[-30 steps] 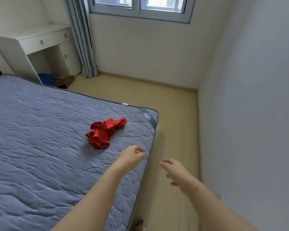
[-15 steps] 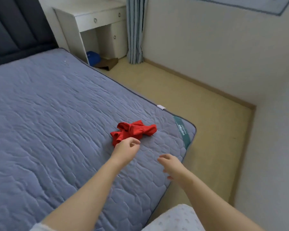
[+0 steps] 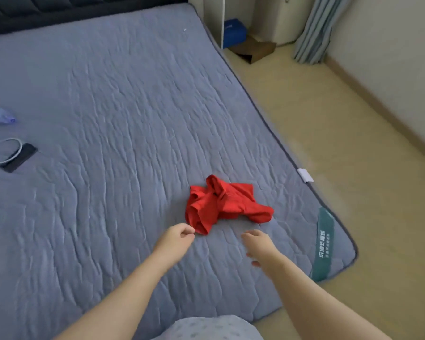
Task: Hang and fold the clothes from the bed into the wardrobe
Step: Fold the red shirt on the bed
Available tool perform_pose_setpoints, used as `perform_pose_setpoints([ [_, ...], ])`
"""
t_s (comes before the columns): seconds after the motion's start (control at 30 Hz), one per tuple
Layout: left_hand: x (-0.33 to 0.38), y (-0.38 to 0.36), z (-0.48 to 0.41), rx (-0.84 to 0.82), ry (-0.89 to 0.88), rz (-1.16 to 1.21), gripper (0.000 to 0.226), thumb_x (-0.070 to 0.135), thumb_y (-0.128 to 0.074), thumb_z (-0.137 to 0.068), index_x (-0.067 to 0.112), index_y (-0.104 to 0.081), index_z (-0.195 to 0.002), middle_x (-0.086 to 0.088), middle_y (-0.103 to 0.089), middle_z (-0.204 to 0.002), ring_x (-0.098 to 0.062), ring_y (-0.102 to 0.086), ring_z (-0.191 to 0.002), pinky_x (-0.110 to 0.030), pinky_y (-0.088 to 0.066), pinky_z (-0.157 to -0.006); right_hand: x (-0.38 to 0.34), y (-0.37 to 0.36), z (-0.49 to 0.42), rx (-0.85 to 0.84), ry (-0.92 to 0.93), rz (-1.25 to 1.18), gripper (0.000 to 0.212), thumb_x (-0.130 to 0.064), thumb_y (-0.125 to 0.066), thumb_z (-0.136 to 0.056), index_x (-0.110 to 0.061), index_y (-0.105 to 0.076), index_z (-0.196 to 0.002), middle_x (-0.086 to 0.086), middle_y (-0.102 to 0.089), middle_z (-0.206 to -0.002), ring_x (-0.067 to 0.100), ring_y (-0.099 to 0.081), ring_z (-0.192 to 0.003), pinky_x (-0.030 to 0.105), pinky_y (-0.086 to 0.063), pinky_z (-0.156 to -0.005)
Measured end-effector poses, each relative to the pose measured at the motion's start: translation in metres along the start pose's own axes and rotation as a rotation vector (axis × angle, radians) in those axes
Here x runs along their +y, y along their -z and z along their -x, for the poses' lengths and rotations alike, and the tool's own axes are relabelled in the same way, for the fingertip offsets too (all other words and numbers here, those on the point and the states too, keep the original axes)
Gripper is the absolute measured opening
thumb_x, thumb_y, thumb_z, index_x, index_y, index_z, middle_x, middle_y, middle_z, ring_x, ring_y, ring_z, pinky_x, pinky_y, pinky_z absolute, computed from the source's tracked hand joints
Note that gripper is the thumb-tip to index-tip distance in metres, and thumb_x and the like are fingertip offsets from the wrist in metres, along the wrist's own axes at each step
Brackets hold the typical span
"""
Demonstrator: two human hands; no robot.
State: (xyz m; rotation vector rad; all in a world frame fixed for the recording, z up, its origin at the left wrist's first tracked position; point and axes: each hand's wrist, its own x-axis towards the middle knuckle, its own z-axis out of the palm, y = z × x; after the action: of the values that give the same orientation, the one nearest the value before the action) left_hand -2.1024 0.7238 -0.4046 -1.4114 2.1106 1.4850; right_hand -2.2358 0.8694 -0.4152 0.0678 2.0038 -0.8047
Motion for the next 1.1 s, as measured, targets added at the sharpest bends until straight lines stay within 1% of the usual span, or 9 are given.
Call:
perform_pose_setpoints([
  [0.13,-0.003,-0.031,-0.048,0.003,0.071,-0.086,0.012,0.012,-0.056,-0.089,0.023,-0.060,-0.087,0.000,-0.061,-0.079,-0.023,-0.063,-0.087,-0.023,-0.041,-0.073,0.005,0.011,-0.077,-0.025,-0.034,0.047,0.023,-0.017,-0.048,-0.090,-0.007,-0.058,-0.108,0.005,-0.054,-0.086,0.021,-0.049,-0.081,0.026,-0.036,-0.074],
  [0.27,-0.012,-0.056,-0.097,0.037,0.081,-0.226,0.016,0.017,-0.055,-0.088,0.024,-0.067,-0.097,0.004,-0.066,-0.089,-0.015,-0.061,-0.088,-0.023,-0.045,-0.078,0.016,0.015,-0.145,-0.038,-0.009,0.141,0.027,-0.015,-0.046,-0.089,-0.009,-0.059,-0.113,0.001,-0.054,-0.076,0.018,-0.050,-0.068,0.024,-0.036,-0.055],
  [0.37,-0.020,-0.075,-0.136,0.094,0.023,-0.192,0.019,0.013,-0.051,-0.092,0.018,-0.069,-0.094,-0.002,-0.070,-0.094,-0.022,-0.065,-0.093,-0.032,-0.048,-0.087,0.016,0.015,-0.194,0.018,0.059,0.311,0.028,-0.017,-0.047,-0.089,-0.007,-0.059,-0.112,0.009,-0.062,-0.099,0.026,-0.055,-0.092,0.030,-0.044,-0.077],
  [0.43,-0.023,-0.090,-0.164,0.136,-0.057,-0.176,0.022,0.009,-0.049,-0.093,0.014,-0.066,-0.105,-0.004,-0.067,-0.110,-0.022,-0.062,-0.104,-0.031,-0.045,-0.094,0.013,0.015,-0.226,0.106,0.134,0.483,0.037,-0.022,-0.047,-0.088,-0.012,-0.053,-0.123,0.015,-0.054,-0.126,0.033,-0.048,-0.116,0.037,-0.037,-0.096],
  [0.53,-0.023,-0.117,-0.201,0.011,-0.230,-0.264,0.048,0.019,-0.056,-0.090,0.017,-0.041,-0.136,-0.003,-0.035,-0.144,-0.020,-0.034,-0.134,-0.026,-0.025,-0.110,0.010,0.011,-0.261,0.088,0.305,0.672,0.062,-0.030,-0.049,-0.087,-0.030,-0.026,-0.144,0.004,-0.023,-0.153,0.034,-0.025,-0.135,0.044,-0.025,-0.106],
  [0.6,-0.019,-0.136,-0.216,-0.103,-0.220,-0.315,0.064,0.034,-0.059,-0.088,0.027,-0.027,-0.143,-0.001,-0.021,-0.149,-0.022,-0.023,-0.138,-0.033,-0.020,-0.114,0.013,0.005,-0.275,0.010,0.374,0.793,0.063,-0.030,-0.050,-0.087,-0.035,-0.025,-0.144,0.001,-0.023,-0.153,0.033,-0.023,-0.136,0.046,-0.022,-0.108],
  [0.7,-0.015,-0.154,-0.220,0.018,-0.170,-0.376,0.042,0.034,-0.060,-0.086,0.031,-0.045,-0.125,-0.001,-0.049,-0.125,-0.026,-0.043,-0.119,-0.036,-0.037,-0.100,0.027,-0.005,-0.276,-0.016,0.429,0.875,0.033,-0.024,-0.050,-0.086,-0.024,-0.054,-0.119,0.006,-0.054,-0.128,0.031,-0.041,-0.121,0.040,-0.030,-0.098],
  [0.83,-0.025,-0.160,-0.198,0.157,-0.243,-0.417,0.001,0.023,-0.060,-0.087,0.023,-0.060,-0.086,0.006,-0.062,-0.080,-0.021,-0.053,-0.095,-0.033,-0.043,-0.080,0.060,-0.014,-0.250,0.021,0.531,0.839,0.020,-0.017,-0.048,-0.085,-0.019,-0.058,-0.103,0.002,-0.063,-0.109,0.029,-0.052,-0.108,0.034,-0.033,-0.086],
  [1.1,-0.128,-0.150,-0.101,-0.225,-0.064,-0.493,0.011,0.027,-0.058,-0.087,0.028,-0.060,-0.097,0.018,-0.051,-0.068,-0.009,-0.050,-0.091,-0.023,-0.040,-0.080,0.155,-0.049,-0.158,-0.463,0.307,0.742,0.021,-0.018,-0.054,-0.083,-0.017,-0.065,-0.102,0.000,-0.066,-0.094,0.017,-0.059,-0.090,0.021,-0.037,-0.071],
])
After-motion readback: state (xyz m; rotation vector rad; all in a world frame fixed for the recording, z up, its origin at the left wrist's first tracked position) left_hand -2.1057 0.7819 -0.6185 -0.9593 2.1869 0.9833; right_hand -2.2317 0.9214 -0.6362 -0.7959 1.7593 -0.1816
